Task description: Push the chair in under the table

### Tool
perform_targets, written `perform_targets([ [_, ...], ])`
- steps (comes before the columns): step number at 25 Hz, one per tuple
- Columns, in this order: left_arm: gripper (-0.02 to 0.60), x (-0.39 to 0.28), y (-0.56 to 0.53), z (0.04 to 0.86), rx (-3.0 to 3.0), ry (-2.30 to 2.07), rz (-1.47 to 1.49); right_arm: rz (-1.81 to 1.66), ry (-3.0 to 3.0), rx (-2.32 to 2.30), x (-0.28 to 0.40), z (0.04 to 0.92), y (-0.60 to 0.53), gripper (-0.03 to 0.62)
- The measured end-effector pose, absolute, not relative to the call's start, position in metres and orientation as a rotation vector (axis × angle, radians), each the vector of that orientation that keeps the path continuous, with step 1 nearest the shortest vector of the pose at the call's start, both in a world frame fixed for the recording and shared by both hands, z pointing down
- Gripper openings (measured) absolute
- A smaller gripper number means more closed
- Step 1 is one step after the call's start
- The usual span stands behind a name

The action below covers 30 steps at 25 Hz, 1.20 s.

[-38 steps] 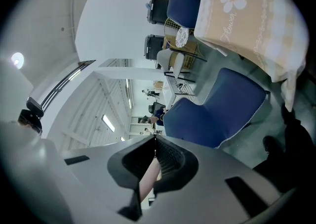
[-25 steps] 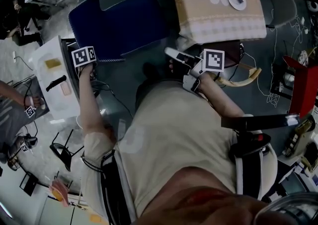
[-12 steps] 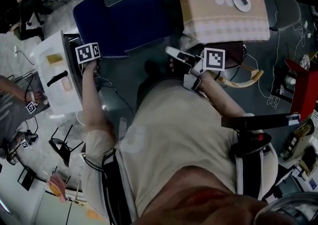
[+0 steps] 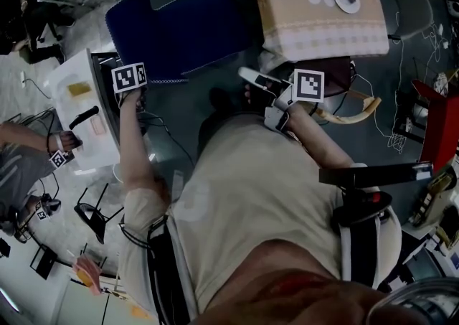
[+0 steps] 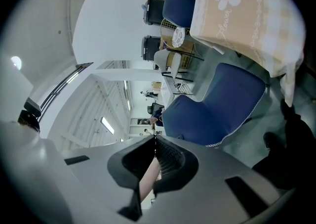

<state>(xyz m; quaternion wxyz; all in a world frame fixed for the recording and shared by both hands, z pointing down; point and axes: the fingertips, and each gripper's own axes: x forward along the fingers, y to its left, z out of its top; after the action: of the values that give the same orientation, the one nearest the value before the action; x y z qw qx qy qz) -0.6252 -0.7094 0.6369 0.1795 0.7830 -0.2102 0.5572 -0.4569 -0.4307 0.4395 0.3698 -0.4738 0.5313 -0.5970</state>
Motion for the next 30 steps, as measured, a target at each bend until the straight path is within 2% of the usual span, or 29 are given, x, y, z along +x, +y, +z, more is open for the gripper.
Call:
perform_targets([
  [30,0.12,-0.59,-0.71,0.636,2.336,-0.451,1.59,-1.548,1.339,-1.215,-0.457,0.444,-0.428,0.012],
])
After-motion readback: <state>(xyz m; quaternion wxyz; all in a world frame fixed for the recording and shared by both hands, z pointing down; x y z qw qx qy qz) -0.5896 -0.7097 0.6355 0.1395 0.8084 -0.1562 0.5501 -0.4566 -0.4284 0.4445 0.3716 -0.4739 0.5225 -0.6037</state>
